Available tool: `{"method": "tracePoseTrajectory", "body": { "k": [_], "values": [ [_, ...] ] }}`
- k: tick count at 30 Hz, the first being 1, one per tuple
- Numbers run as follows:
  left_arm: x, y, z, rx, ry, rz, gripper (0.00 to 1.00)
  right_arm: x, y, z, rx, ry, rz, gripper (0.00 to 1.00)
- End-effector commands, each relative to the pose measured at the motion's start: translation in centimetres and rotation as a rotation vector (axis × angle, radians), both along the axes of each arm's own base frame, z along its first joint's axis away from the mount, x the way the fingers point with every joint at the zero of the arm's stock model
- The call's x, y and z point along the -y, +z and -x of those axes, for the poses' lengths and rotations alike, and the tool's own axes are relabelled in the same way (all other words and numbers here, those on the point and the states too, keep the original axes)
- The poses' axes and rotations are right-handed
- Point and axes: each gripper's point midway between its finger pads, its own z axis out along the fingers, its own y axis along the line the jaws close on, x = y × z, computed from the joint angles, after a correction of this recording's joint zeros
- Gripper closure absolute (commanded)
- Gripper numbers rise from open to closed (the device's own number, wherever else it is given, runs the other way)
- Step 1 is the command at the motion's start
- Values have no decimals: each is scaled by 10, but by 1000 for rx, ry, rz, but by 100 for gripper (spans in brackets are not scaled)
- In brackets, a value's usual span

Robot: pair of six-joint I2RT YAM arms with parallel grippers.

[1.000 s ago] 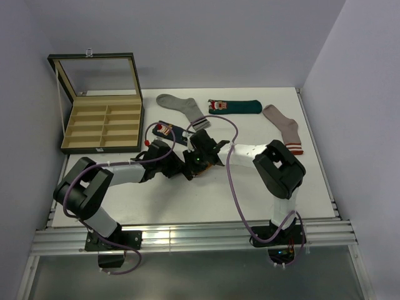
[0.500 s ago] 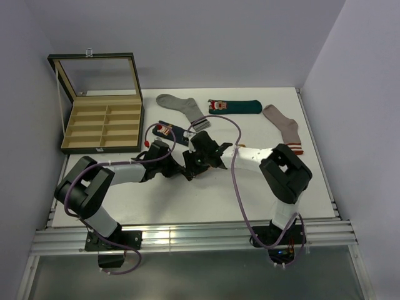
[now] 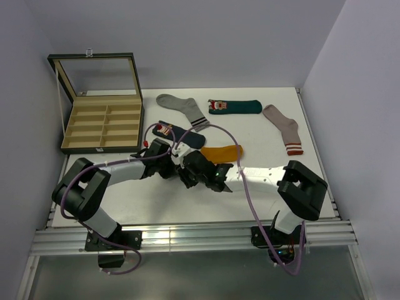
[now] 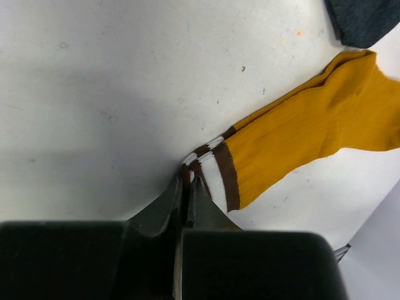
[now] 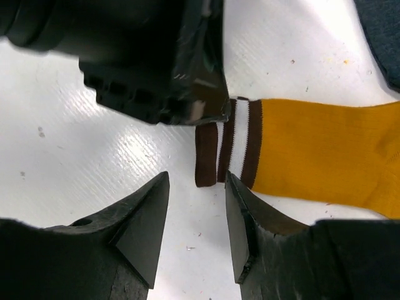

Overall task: Roll the socks
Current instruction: Roll the sock at the center of the board.

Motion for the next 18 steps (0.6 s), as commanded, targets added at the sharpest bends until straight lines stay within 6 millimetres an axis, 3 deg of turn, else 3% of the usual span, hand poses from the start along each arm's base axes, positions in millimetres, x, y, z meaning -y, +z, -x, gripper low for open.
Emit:
{"method": "tracePoseTrajectory", "body": {
  "k": [1, 6, 18],
  "values": [
    [-6, 1, 1, -19, -27, -68, 100, 2, 5, -13, 137, -34, 35, 51],
    [-6, 10, -11, -14, -33, -66, 100, -5, -3, -8, 176, -8, 48, 50],
    [-9, 11, -18, -46, -67, -75, 100, -18, -28, -9, 216, 15, 101, 50]
  ]
}}
